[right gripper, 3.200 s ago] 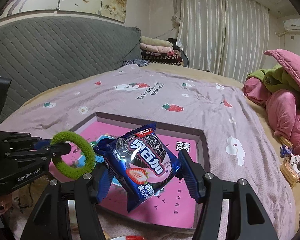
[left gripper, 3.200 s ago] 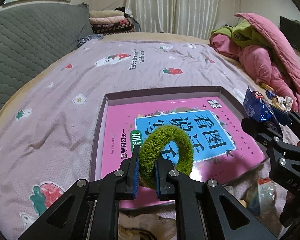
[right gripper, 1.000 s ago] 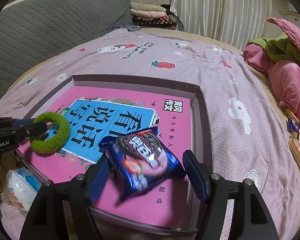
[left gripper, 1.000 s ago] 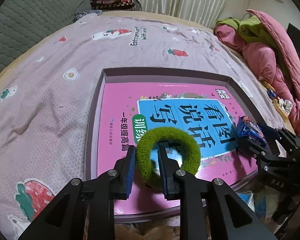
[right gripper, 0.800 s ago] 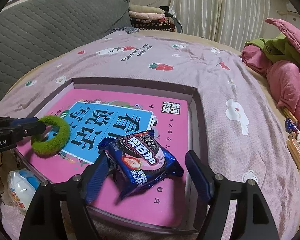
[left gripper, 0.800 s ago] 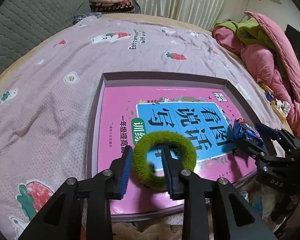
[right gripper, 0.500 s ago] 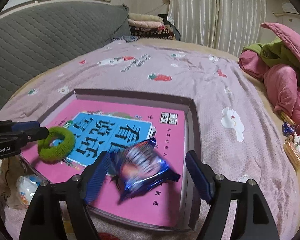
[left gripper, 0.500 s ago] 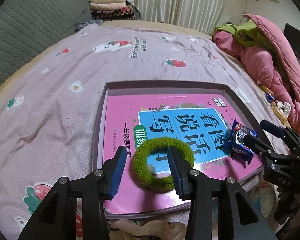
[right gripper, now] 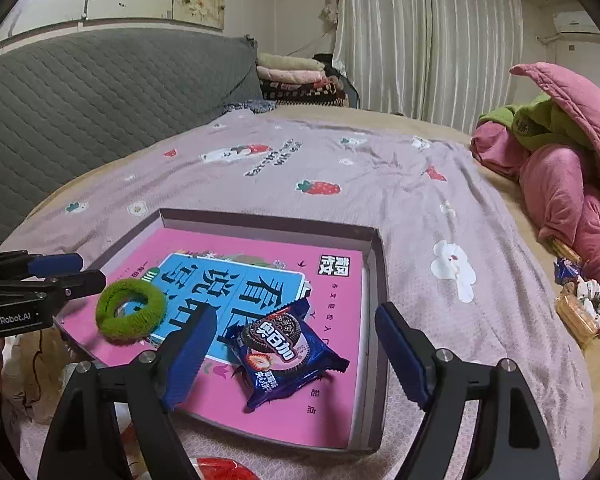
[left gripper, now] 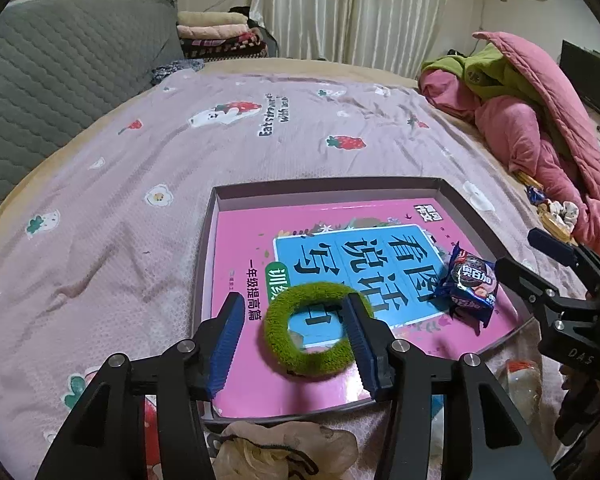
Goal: Organize objects
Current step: 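Withdraw both tools from the tray toward the eggs and oranges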
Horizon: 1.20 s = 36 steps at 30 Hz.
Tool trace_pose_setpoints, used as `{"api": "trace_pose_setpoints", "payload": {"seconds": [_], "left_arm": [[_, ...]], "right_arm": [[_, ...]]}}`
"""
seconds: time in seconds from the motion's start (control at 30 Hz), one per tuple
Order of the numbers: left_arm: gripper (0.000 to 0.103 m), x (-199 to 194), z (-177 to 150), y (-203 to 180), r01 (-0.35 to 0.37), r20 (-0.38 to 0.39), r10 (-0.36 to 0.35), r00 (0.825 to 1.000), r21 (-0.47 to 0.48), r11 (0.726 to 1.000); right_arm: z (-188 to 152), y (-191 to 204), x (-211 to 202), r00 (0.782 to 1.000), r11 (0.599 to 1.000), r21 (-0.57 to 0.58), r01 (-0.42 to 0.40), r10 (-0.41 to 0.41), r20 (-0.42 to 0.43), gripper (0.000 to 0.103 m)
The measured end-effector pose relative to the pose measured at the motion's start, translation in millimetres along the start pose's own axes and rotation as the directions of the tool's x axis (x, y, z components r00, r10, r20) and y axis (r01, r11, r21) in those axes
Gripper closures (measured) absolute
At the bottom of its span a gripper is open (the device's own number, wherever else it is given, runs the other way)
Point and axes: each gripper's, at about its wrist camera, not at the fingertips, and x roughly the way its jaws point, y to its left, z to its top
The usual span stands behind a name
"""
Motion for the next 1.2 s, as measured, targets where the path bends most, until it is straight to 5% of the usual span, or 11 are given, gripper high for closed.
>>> {"api": "trace_pose_setpoints", "payload": {"seconds": [1.2], "left_arm": [[0.044,-81.2,-51.8,-11.3,-0.012,0.149,0.011,0.989,0.005,1.0]], "right_arm": [[-16.8,17.8,-75.2,0.99,1.0,-0.02,0.0,0.003,0.142,0.017]]}}
